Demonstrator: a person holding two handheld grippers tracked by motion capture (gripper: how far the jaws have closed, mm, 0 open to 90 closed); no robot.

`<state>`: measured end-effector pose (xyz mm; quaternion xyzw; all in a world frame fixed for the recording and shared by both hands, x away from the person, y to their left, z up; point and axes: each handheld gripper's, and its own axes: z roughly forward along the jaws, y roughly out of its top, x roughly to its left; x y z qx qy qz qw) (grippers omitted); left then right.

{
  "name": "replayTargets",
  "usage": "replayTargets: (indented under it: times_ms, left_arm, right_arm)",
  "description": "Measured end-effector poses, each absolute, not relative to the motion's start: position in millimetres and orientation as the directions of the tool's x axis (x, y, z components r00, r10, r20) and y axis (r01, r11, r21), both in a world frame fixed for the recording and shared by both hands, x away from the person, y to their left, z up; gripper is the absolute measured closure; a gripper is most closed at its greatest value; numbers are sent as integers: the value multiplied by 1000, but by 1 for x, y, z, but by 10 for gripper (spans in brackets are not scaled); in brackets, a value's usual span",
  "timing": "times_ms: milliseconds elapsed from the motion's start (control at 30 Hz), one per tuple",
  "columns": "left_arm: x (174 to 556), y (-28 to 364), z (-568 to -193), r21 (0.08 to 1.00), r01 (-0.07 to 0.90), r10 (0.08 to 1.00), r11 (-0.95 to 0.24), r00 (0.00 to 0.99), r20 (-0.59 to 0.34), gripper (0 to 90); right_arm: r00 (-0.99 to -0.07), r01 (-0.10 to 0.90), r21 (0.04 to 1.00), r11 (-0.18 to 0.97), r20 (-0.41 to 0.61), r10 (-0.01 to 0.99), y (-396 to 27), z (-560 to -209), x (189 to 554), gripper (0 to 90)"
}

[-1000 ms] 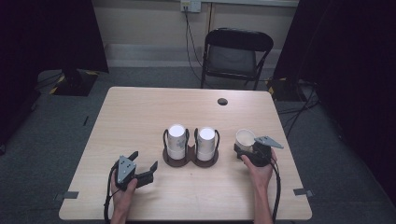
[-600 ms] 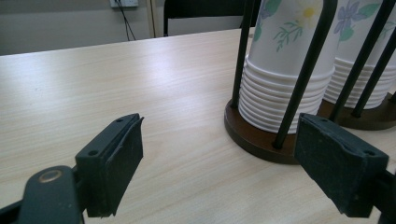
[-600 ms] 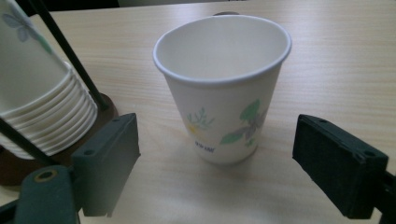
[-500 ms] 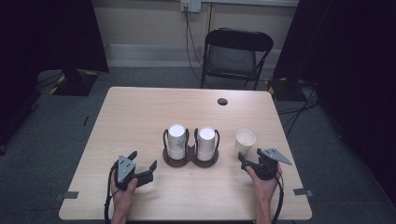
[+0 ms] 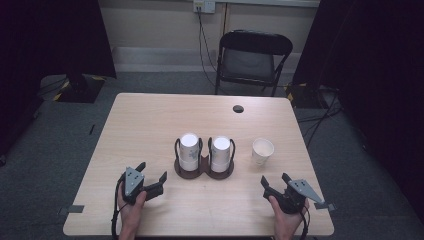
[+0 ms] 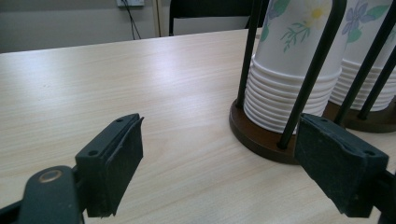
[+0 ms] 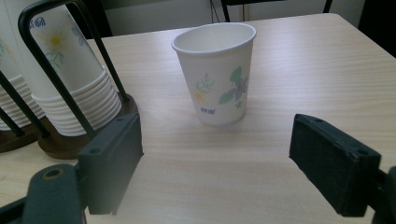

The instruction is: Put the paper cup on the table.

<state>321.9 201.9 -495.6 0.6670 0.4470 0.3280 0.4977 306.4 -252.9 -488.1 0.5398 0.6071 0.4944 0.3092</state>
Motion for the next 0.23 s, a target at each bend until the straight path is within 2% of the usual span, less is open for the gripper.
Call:
replayTargets:
  times_ms: [233]
  left_arm:
    - [322,204,-496,958,275,927,-85,374,-25,157]
  right_arm:
    - [-203,331,939,-94,168,965,-257,-494,298,171]
